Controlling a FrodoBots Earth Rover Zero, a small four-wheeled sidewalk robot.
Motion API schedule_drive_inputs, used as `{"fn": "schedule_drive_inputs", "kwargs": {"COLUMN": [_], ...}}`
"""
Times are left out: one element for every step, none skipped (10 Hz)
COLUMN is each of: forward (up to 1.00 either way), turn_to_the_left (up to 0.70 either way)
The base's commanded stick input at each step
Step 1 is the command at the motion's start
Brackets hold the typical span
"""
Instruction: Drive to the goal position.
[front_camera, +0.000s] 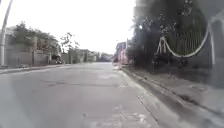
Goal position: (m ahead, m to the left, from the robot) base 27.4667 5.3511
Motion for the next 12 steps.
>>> {"fn": "schedule_drive_inputs", "kwargs": {"forward": [1.0, 1.0, 1.0, 1.0, 1.0, 1.0, 1.0, 1.0, 1.0, 1.0, 1.0, 1.0], "turn_to_the_left": [-0.03, -0.03, -0.03, -0.04, -0.04, -0.04, -0.04, 0.01, 0.08, 0.34, 0.34, 0.08]}}
